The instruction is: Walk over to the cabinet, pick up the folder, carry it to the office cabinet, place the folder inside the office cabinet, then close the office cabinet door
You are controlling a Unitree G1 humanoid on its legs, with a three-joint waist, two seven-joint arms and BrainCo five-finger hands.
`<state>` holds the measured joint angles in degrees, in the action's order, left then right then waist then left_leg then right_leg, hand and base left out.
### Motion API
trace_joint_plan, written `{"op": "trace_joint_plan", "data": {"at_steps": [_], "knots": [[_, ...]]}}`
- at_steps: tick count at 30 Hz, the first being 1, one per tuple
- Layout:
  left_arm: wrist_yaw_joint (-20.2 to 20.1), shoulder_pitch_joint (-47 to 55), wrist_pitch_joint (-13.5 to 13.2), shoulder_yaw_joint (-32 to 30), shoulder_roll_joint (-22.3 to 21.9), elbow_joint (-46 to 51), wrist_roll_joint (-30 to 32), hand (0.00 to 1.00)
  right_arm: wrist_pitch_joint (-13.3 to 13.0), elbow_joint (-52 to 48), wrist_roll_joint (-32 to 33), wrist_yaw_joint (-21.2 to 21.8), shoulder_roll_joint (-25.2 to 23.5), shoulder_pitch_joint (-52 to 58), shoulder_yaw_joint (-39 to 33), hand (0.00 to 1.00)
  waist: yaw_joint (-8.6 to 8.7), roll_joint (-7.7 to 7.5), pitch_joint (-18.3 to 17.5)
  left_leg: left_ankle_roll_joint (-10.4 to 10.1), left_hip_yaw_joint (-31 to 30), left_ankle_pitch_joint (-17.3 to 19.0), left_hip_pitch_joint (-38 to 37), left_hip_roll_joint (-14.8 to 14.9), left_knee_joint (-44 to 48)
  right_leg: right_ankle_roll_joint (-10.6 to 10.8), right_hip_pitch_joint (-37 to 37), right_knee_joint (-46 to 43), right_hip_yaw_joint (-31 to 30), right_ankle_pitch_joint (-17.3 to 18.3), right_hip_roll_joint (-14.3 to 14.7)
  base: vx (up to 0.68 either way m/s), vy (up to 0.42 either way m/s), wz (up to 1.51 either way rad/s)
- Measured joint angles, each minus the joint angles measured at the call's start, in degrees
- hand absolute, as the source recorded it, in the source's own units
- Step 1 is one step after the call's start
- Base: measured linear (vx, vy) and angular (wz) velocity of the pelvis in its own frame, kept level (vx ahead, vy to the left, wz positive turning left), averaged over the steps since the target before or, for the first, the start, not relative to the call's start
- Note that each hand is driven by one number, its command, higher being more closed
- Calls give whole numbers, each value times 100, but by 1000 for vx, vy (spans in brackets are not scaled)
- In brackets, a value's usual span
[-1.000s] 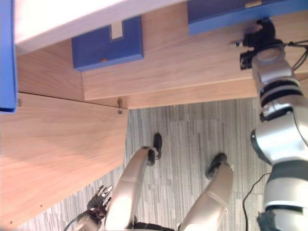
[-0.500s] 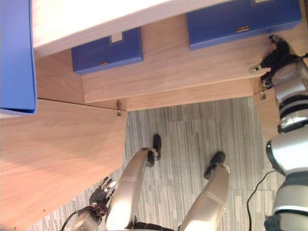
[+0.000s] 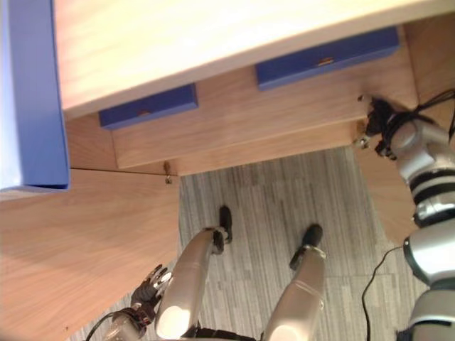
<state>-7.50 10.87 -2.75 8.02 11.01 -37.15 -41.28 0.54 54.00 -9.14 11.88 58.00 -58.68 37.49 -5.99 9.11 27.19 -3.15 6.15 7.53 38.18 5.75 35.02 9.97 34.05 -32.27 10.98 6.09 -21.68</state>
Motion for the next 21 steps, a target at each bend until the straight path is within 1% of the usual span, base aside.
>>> {"op": "trace_joint_plan", "data": {"at_steps": [1,2,3,4,5,6,7,9,10,11,13,15,16,17,18,19,21], "knots": [[-35,-53,21,0,3,-254,-3,0,1,75,149,113,-8,238,-67,0,1,-34,0,-6,-1,-6,-183,9,-92,-3,-216,142,46,-34,29,108,-31,-2],[-61,-105,62,1,11,-434,-2,0,64,259,140,352,-71,534,-214,0,-1,-64,0,-14,-14,-20,-386,22,-196,-6,-472,307,123,-72,63,91,-29,1],[-77,-122,74,-5,16,-503,-5,0,121,388,135,435,-146,743,-275,0,0,-97,-4,-18,-27,-34,-494,27,-271,-4,-603,401,159,-93,86,72,-26,2],[-99,-123,85,-35,34,-566,-19,0,219,565,125,512,-322,1027,-430,0,1,-168,7,-34,-31,-56,-654,43,-374,-11,-779,514,204,-123,123,73,-39,-2],[-117,-126,115,-91,61,-636,-60,0,320,763,131,588,-588,1470,-662,0,14,-258,-11,-64,-46,-77,-816,80,-483,-24,-988,678,272,-172,190,96,-51,-6],[-156,-138,138,-195,62,-738,-95,0,410,797,173,601,-888,1939,-1064,0,62,-340,8,-95,-56,-104,-1014,109,-603,-36,-1215,835,319,-209,254,110,-68,-6],[-167,-142,156,-254,59,-799,-98,0,435,813,268,596,-1051,2148,-1262,0,90,-378,11,-107,-62,-112,-1119,126,-665,-39,-1334,918,347,-221,286,110,-70,0],[-174,-140,235,-570,33,-1020,-71,0,466,815,624,595,-1678,2775,-1944,0,275,-473,-3,-160,-168,-144,-1539,164,-832,-51,-1892,1221,523,-280,397,85,-65,9],[-172,-138,237,-853,34,-1174,108,0,480,897,815,576,-2100,3117,-2330,0,348,-575,-141,-236,-226,-193,-1826,171,-1039,-66,-2217,1463,604,-335,484,44,-44,7],[-171,-137,234,-902,35,-1201,142,0,484,921,820,572,-2172,3167,-2401,0,347,-596,-188,-248,-227,-206,-1866,178,-1086,-68,-2253,1513,608,-350,500,52,-60,-2],[-139,-134,232,-1246,44,-1327,426,0,496,999,800,377,-2747,3577,-3024,0,341,-758,-534,-319,-233,-320,-2154,254,-1409,-116,-2591,1961,676,-517,668,48,-60,-6],[-105,-135,227,-1394,44,-1396,570,0,497,1004,781,235,-3039,3805,-3287,0,353,-827,-732,-346,-289,-389,-2272,274,-1564,-138,-2774,2207,771,-594,744,31,-64,13],[-46,-132,225,-1585,42,-1414,727,0,500,1015,686,51,-3433,4099,-3573,0,359,-924,-1027,-397,-366,-536,-2449,269,-1876,-163,-2975,2528,912,-678,815,16,-65,26],[-24,-127,221,-1654,41,-1408,782,0,500,1016,608,-4,-3585,4197,-3652,0,358,-963,-1146,-404,-389,-601,-2500,263,-2005,-176,-3029,2614,951,-694,836,21,-69,30],[23,-126,216,-1794,35,-1385,808,0,501,1014,565,-103,-3853,4345,-3821,0,358,-1013,-1325,-432,-435,-737,-2634,255,-2271,-212,-3138,2761,1040,-721,870,58,-93,31],[101,-122,211,-1931,8,-1275,806,0,499,994,608,-219,-4119,4487,-3994,0,369,-1031,-1511,-460,-527,-886,-2718,242,-2554,-226,-3196,2851,1144,-729,904,62,-99,33],[208,-122,153,-2130,-89,-974,782,0,454,974,1247,-439,-4461,4661,-4289,0,373,-1024,-1675,-502,-675,-1128,-2851,235,-2978,-234,-3296,2959,1317,-732,953,46,-92,47]]}}
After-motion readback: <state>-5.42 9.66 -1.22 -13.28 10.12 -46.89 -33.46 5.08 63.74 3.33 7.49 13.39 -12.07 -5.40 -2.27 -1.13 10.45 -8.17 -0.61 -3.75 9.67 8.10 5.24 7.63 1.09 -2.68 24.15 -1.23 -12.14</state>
